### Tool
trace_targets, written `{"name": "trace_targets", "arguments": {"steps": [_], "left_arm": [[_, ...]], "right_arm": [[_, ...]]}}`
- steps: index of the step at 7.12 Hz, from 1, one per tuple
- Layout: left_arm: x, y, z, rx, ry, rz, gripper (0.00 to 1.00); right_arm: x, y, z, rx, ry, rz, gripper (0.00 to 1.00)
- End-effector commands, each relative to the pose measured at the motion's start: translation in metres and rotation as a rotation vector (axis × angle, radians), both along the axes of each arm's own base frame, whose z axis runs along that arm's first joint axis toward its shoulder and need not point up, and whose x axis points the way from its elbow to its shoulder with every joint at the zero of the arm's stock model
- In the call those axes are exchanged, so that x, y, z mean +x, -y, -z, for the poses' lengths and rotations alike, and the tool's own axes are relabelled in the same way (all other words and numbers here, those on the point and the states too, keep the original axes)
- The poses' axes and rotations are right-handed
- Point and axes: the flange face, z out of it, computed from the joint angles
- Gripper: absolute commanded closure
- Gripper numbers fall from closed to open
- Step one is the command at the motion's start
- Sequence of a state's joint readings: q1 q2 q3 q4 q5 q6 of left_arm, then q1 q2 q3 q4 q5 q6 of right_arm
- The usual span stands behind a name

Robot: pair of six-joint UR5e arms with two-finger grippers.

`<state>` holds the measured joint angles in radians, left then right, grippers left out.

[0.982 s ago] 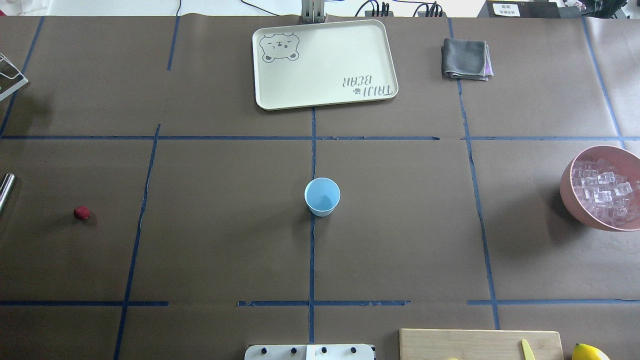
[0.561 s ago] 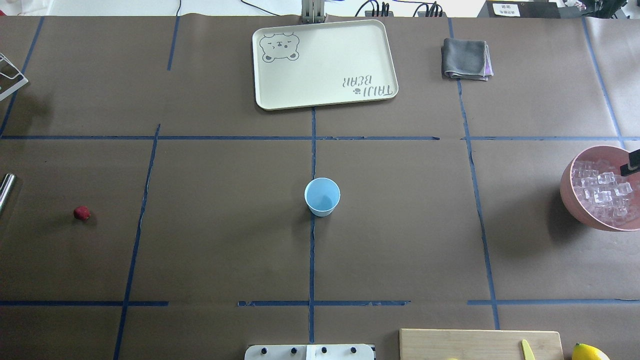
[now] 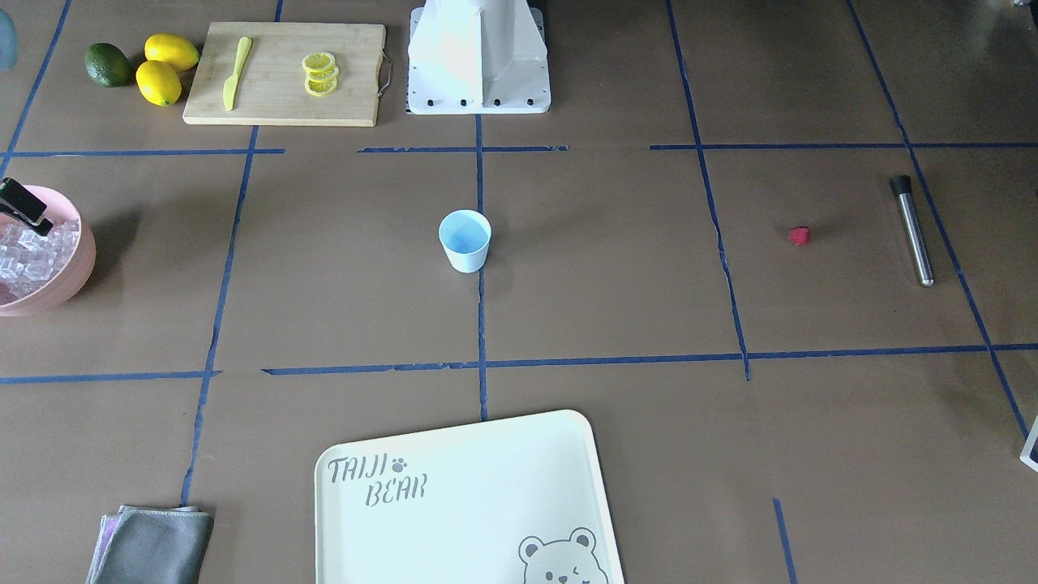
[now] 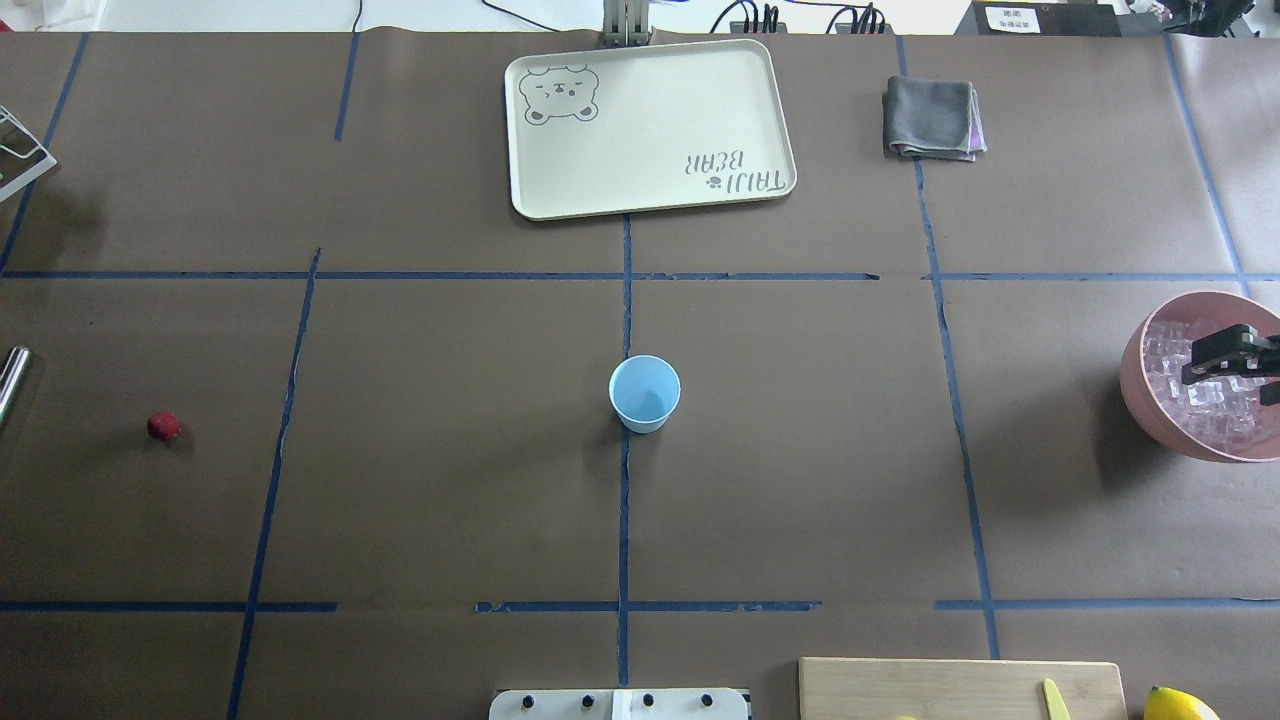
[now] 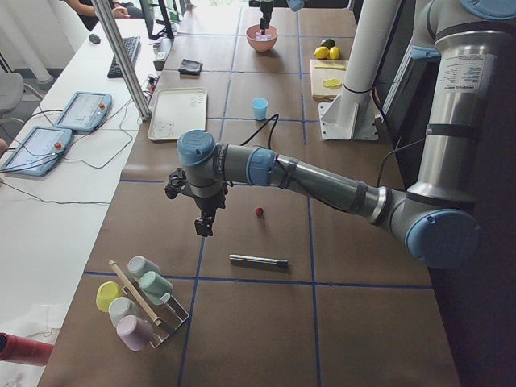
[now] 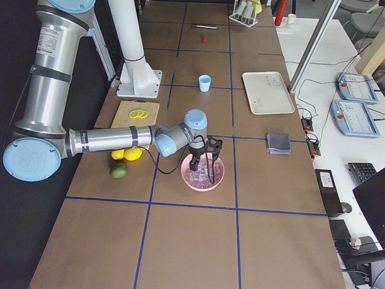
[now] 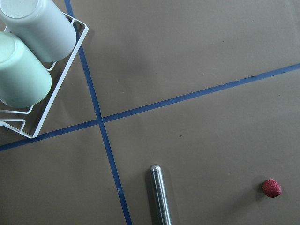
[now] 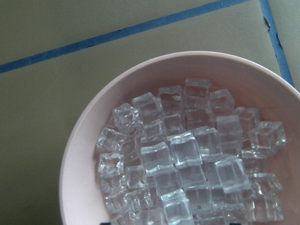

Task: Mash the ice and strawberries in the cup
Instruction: 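Lower the right gripper into the pink bowl and grasp an ice cube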

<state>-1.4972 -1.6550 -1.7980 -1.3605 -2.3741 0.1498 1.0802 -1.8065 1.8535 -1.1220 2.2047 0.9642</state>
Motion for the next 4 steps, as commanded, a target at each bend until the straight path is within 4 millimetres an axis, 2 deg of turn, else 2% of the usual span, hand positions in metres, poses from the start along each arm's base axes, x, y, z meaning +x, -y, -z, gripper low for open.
{"name": "trace_targets", "arguments": {"steps": [1,2,3,4], "left_arm": [[0.0000,0.0000,0.0007,0.002,-0.001,0.000,0.00],[-0.0001,-0.0001,0.0014,0.002,0.001,0.001,0.00],[-0.0001,-0.0001,0.0014,0.004,0.001,0.000,0.00],[-0.0002,0.0000,0.0005,0.002,0.002,0.000,0.00]], "right_arm": [[-0.0141,0.0051,-0.0118,0.004,-0.036,0.011,0.14],[-0.0157,0.0052,-0.0136,0.000,-0.037,0.013,0.21],[-0.0167,0.0055,-0.0129,0.002,-0.037,0.015,0.36],[-0.0166,0.0057,-0.0128,0.005,-0.037,0.015,0.66]]}}
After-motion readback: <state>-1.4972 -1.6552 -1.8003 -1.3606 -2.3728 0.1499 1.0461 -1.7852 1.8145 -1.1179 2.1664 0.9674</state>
